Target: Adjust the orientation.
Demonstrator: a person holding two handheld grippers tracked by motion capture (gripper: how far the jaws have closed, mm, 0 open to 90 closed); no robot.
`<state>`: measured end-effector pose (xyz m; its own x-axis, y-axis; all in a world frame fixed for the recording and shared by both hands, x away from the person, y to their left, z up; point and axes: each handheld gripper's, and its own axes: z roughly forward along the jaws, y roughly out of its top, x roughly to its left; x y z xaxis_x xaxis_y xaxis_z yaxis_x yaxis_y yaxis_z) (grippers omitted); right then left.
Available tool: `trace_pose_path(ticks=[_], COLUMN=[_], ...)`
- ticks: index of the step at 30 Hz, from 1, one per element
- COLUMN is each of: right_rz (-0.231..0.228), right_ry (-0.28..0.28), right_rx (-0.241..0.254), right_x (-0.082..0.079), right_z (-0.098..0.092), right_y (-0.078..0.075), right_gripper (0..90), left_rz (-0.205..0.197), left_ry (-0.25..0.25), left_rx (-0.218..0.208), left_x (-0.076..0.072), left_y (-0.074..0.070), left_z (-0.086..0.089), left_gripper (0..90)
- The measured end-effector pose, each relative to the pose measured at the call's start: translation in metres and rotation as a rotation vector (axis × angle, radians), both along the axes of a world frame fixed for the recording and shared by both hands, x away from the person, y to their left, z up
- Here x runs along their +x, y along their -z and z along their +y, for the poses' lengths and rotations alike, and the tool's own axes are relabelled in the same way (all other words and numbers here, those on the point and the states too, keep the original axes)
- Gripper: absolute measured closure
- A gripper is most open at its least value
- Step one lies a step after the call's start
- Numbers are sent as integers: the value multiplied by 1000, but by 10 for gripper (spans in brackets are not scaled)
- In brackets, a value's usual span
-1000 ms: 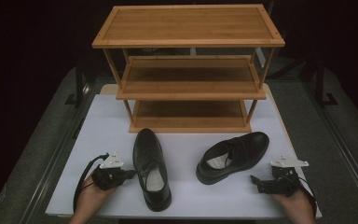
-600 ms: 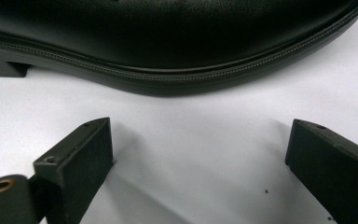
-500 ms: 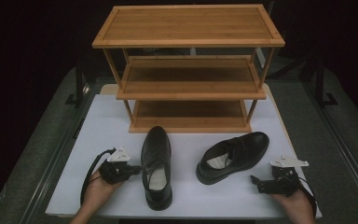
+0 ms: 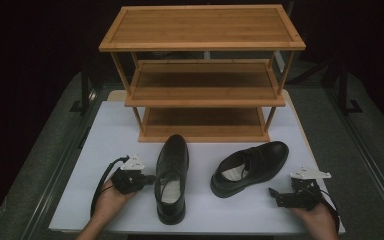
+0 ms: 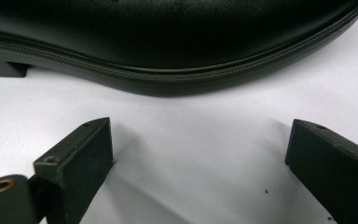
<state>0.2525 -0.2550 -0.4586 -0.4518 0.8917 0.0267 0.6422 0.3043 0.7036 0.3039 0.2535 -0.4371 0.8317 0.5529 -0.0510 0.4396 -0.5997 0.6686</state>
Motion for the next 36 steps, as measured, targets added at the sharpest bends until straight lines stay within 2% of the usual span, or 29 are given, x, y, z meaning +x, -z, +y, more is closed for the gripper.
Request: trace_pose_path(ticks=[5,7,8,11,14,20,24,29,36], right_rz=[2,-3,-3,-2,-1,-2,-2,2,8], right_ry=[1,-2,-2,-1,-1,-1,-1,0,4], right_rx=[1,-1,-1,0,0,0,1,2,5], right_x=[0,0,0,0,0,0,0,0,1], right_z=[0,0,0,0,0,0,0,-1,-2], right_y=[0,0,0,0,0,0,0,-1,-8], right_gripper=[68,68,68,67,68,68,68,72,78], left_rz=[12,-2,-2,-17,-31,-53,-64,-62,-83], left_ry=[-2,-11,-11,-49,-79,-124,-143,-140,-95], left_rx=[-10,-6,-6,-8,6,9,3,-18,-58], left_x=[1,0,0,-1,-2,-6,-8,-8,0], left_y=[1,0,0,-3,-5,-8,-10,-16,-44], left_z=[1,5,5,14,22,38,44,45,33], left_gripper=[900,898,812,731,582,408,388,388,410])
